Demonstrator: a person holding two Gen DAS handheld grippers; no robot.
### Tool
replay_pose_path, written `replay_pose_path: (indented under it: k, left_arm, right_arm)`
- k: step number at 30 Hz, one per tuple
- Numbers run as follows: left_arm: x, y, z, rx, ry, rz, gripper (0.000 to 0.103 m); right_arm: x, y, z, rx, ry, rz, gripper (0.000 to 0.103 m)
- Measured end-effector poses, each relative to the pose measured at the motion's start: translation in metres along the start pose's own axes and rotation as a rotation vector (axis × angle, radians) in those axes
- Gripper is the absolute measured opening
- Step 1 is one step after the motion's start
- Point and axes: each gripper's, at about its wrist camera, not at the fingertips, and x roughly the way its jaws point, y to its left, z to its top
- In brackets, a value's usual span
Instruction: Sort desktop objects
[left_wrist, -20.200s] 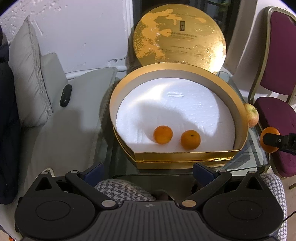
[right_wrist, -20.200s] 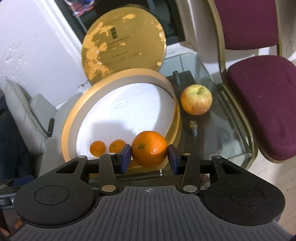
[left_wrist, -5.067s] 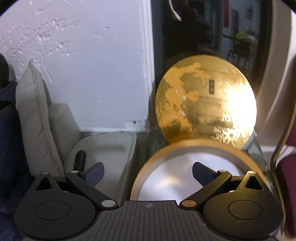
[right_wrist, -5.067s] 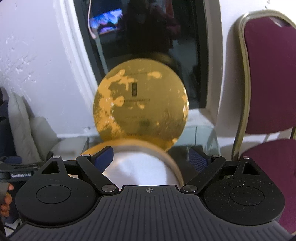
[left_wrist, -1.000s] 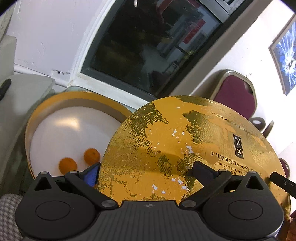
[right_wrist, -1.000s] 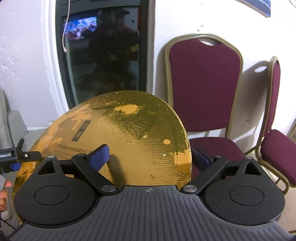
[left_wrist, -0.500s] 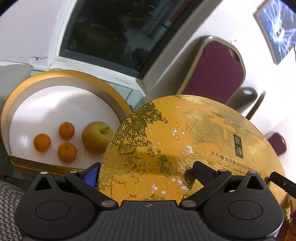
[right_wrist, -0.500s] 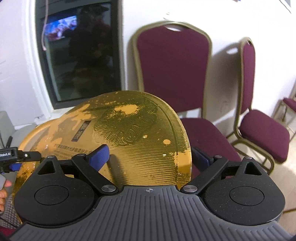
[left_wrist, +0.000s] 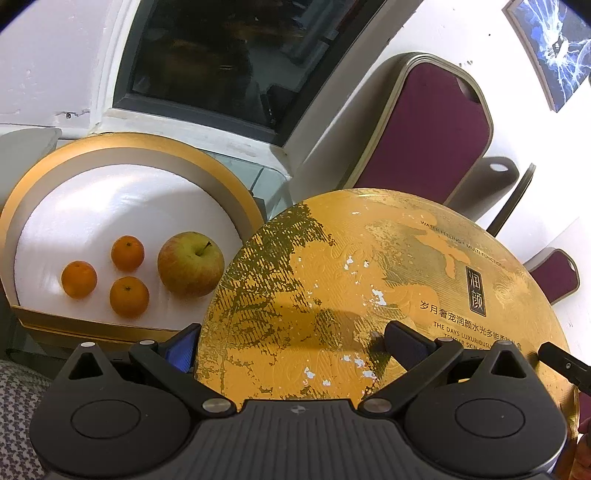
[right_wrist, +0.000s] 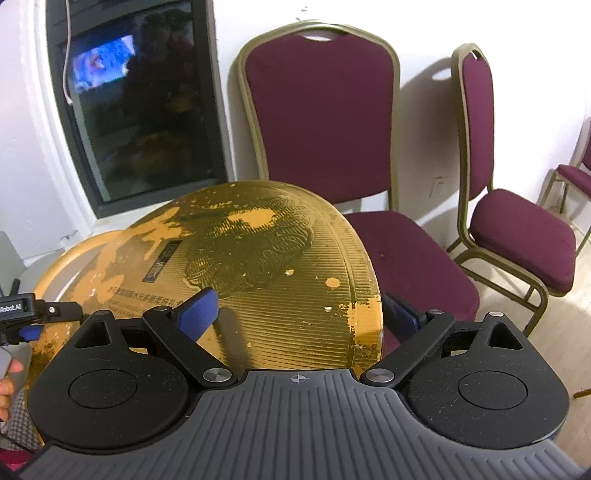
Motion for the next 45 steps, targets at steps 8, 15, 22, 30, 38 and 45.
replay_pose_path:
  k: [8, 15, 22, 30, 38, 45]
  left_arm:
    - [-0.002, 0.012, 0.006, -0.019, -0.014, 0.018, 0.102]
    - [-0.018, 0.037, 0.025, -0.054, -0.087, 0.072, 0.102]
    - [-0.041, 0.071, 0.047, -0.105, -0.169, 0.159, 0.102]
    - [-0.063, 0.101, 0.067, -0.139, -0.238, 0.263, 0.102]
    - [-0.075, 0.116, 0.069, -0.171, -0.298, 0.339, 0.102]
    - [-0.074, 0.123, 0.079, -0.153, -0.337, 0.401, 0.102]
  right_arm:
    - [0.015, 0.004, 0.004, -0.01, 0.005, 0.018, 0.095]
    - [0.038, 0.029, 0.021, -0.05, -0.022, 0.087, 0.095]
    - [0.07, 0.069, 0.042, -0.107, -0.065, 0.205, 0.095]
    - [0.113, 0.113, 0.059, -0.131, -0.073, 0.344, 0.095]
    - [0.152, 0.14, 0.074, -0.154, -0.117, 0.459, 0.095]
    - [0.183, 0.158, 0.079, -0.154, -0.126, 0.525, 0.095]
